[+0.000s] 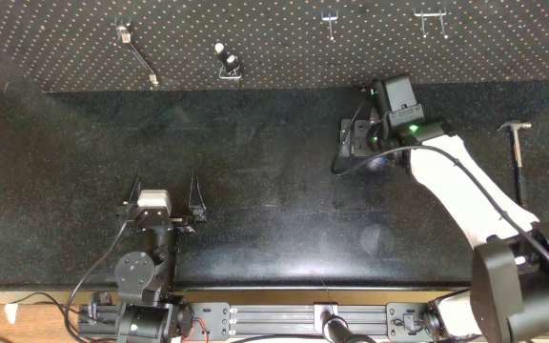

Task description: Place Tools Onto Pegboard

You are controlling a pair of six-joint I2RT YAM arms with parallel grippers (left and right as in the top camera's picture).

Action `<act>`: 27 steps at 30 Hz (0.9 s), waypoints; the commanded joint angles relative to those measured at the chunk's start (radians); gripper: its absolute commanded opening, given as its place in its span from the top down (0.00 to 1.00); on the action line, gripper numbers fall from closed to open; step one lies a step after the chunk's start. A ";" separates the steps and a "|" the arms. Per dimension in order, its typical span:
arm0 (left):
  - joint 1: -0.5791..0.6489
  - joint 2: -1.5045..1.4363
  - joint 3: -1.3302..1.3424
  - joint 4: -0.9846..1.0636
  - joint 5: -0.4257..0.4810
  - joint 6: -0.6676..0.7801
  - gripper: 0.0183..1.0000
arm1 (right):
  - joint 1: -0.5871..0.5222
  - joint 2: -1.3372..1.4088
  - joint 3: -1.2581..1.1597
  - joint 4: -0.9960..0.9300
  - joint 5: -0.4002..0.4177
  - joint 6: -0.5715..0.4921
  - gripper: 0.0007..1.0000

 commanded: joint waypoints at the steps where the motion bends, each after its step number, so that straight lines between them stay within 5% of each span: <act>1: -0.003 -0.008 -0.002 -0.006 0.010 0.012 0.00 | 0.008 0.061 0.022 0.000 0.021 -0.063 0.36; 4: -0.003 -0.008 -0.002 -0.006 0.010 0.012 0.00 | 0.008 0.083 0.022 0.000 0.045 -0.063 0.89; 5: -0.003 -0.008 -0.002 -0.006 0.010 0.012 0.00 | 0.008 0.084 0.022 0.000 0.048 -0.063 0.92; 13: -0.003 -0.008 -0.002 -0.006 0.010 0.012 0.00 | 0.079 -0.432 -0.002 0.030 0.131 -0.059 0.92; 19: -0.003 -0.008 -0.002 -0.006 0.010 0.012 0.00 | 0.312 -0.415 -0.002 0.354 0.352 -0.070 0.93; 27: -0.003 -0.008 -0.002 -0.006 0.010 0.012 0.00 | 0.313 -0.151 -0.002 0.748 0.377 -0.423 0.93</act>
